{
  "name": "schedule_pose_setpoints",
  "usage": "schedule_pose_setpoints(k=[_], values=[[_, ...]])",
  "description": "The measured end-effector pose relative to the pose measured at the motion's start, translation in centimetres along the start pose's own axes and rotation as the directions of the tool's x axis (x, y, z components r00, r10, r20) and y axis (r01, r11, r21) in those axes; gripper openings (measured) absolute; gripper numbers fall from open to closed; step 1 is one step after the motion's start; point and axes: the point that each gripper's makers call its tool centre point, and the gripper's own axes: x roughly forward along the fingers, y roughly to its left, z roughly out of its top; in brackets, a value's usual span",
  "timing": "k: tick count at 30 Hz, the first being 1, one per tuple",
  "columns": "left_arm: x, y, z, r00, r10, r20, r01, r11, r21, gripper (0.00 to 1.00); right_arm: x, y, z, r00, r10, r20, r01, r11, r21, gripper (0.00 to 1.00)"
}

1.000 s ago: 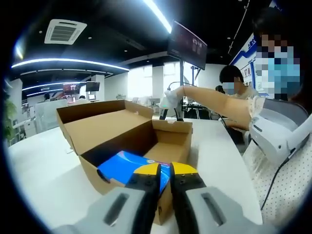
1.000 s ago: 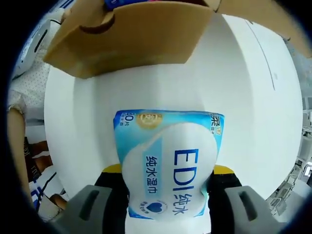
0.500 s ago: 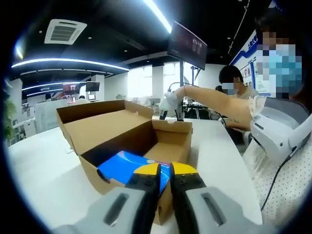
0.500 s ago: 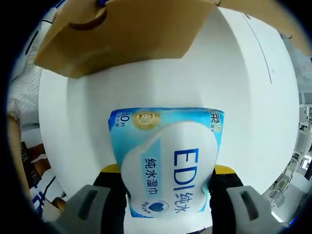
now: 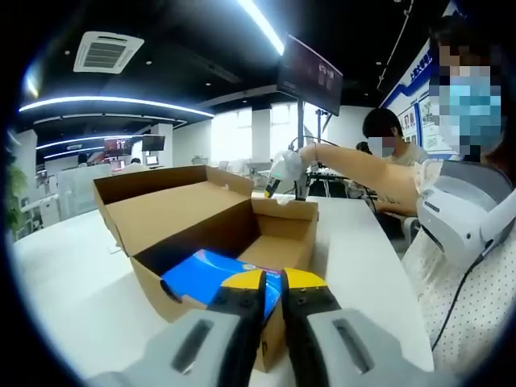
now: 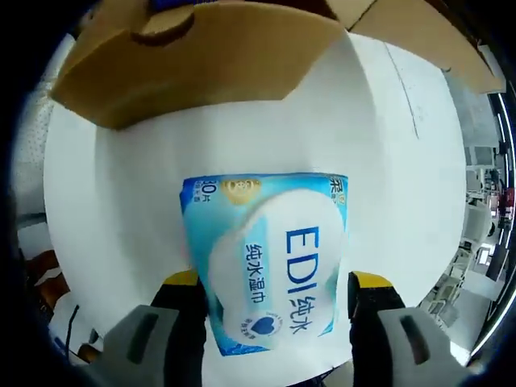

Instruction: Operate the shoe box by opening the lid, removing the specified soft item, and placing it in the target area until the item is outside and the box remains undamaged.

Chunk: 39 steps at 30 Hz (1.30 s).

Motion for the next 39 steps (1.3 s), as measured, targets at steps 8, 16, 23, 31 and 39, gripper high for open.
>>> schedule_pose_setpoints(k=[8,16,23,31,39], values=[[0.0,0.0,0.0,1.0,0.001,-0.001,-0.001,1.0,0.0,0.08,-2.4,-0.4,0.9,0.989,-0.058,0.134,0.049,0.997,0.066,0.68],[0.1,-0.1,-0.1,1.0,0.004,-0.003,-0.004,1.0,0.0,0.08,-4.6,0.0,2.3,0.946,-0.101,0.307,0.069,0.991,0.114,0.59],[0.2,-0.3,-0.2,1.0,0.005,-0.005,-0.005,1.0,0.001,0.08,-5.9,0.1,3.1,0.889,-0.113,0.443,0.049,0.987,0.153,0.54],[0.2,-0.2,-0.1,1.0,0.007,-0.007,-0.007,1.0,0.002,0.08,-9.9,0.7,7.3,0.675,-0.139,0.724,0.027,0.986,0.164,0.46],[0.2,-0.1,-0.1,1.0,0.008,-0.007,-0.008,1.0,0.0,0.08,-14.3,2.9,11.2,0.416,-0.126,0.901,-0.006,0.99,0.142,0.35]])
